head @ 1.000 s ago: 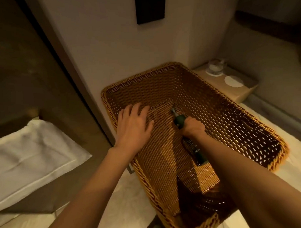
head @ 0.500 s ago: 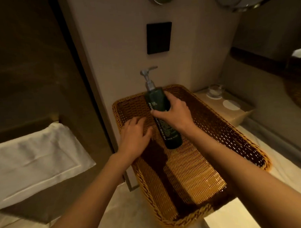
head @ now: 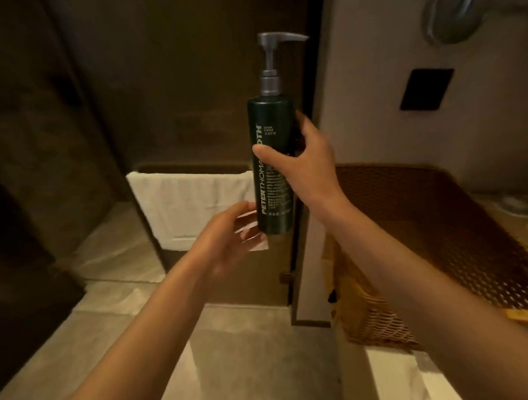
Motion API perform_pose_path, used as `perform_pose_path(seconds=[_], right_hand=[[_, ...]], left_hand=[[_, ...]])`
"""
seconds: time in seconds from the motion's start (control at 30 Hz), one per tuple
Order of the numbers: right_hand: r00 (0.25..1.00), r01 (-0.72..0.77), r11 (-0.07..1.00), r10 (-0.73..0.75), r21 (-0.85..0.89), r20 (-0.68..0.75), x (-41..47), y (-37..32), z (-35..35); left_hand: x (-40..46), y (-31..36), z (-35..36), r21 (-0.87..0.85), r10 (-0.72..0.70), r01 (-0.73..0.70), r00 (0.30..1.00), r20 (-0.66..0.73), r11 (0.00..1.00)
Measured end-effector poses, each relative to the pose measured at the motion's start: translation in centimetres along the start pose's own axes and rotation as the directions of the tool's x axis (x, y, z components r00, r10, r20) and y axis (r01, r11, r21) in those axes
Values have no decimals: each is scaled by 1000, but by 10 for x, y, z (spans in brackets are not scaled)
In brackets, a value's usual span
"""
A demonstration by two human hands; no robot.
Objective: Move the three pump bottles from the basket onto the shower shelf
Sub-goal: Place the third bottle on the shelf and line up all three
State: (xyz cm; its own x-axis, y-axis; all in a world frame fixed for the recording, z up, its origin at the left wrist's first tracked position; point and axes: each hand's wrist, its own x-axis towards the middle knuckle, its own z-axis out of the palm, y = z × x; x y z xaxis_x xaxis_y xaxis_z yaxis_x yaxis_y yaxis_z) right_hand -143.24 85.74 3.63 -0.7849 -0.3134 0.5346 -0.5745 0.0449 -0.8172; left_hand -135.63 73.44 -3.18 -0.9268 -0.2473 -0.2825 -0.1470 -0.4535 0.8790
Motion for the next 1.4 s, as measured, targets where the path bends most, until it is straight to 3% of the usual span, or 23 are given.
perform_pose_path(seconds=[0.17, 0.33, 0.5, 0.77, 0.97, 1.23, 1.4], right_hand=[[986, -29, 988, 3, 154, 166, -39, -31, 100], [942, -79, 958, -18, 274, 336, -61, -68, 194], [901, -76, 932, -88, 354, 425, -70, -105, 284], [856, 8, 908, -222, 418, 468, -62, -156, 447], [855, 11, 902, -232, 431, 464, -47, -173, 552], [846, 3, 916, -216, 401, 487, 1, -145, 660], [837, 0, 921, -213, 389, 504, 63, -112, 724]], left_hand=[[-81, 9, -94, -253, -76, 18, 972, -222, 967], [-146, 24, -170, -445, -72, -126, 912, -403, 887], [-184, 44, -244, -510, -68, -243, 853, -517, 825], [-202, 104, -390, -515, -13, -387, 791, -612, 765], [-201, 146, -479, -518, -6, -443, 755, -656, 732], [-146, 181, -573, -564, -44, -448, 756, -654, 693], [-75, 219, -623, -541, -55, -434, 742, -668, 721]])
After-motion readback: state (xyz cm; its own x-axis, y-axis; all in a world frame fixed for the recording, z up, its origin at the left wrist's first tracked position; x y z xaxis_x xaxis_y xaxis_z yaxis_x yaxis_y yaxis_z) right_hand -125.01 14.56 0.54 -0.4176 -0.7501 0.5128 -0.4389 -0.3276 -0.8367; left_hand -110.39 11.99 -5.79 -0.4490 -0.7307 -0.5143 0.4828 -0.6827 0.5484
